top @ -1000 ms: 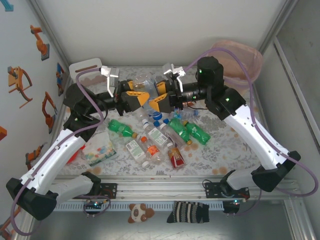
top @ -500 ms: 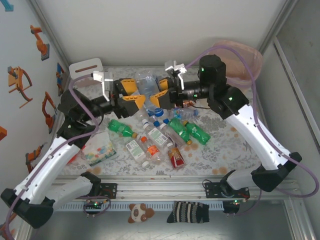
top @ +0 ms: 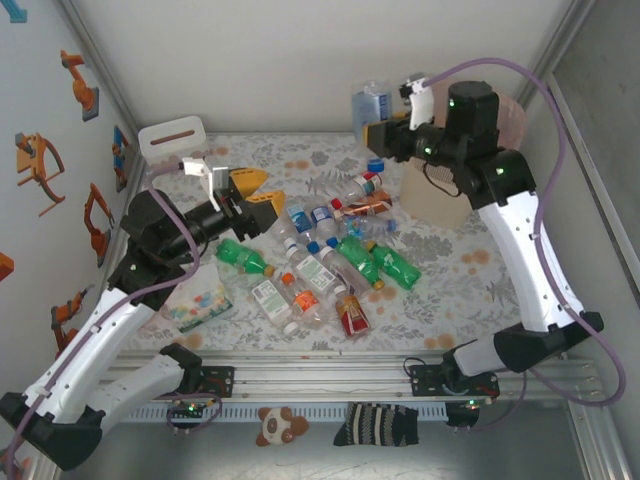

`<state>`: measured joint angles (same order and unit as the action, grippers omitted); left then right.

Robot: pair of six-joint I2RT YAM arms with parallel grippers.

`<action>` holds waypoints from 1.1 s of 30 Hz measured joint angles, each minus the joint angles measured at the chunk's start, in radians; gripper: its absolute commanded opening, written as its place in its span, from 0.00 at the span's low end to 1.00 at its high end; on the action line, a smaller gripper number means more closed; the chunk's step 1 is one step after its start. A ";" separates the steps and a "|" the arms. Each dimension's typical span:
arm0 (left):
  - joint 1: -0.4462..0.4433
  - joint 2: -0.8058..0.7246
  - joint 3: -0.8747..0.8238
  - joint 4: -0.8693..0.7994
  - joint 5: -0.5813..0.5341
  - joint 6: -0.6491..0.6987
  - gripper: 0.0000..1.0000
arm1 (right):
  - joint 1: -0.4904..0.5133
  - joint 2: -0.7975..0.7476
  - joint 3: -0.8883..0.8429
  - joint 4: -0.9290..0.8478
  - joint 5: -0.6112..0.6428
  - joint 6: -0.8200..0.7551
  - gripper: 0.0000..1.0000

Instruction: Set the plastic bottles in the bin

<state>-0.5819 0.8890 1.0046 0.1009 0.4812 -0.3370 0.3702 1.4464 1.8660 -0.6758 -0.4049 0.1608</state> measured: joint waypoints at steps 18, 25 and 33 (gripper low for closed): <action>0.000 0.040 -0.087 -0.024 -0.089 0.008 0.73 | -0.388 0.327 0.364 -0.288 0.415 0.018 0.33; 0.000 0.063 -0.122 -0.031 -0.098 0.008 0.73 | -0.415 0.428 0.367 -0.316 0.584 0.022 0.30; 0.013 0.092 -0.124 -0.055 -0.099 0.008 0.73 | -0.414 0.512 0.366 -0.320 0.743 0.023 0.30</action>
<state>-0.5690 0.9810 0.8803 0.0456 0.3820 -0.3286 -0.0433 1.9587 2.2318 -0.9955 0.3386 0.1833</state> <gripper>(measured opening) 0.727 0.420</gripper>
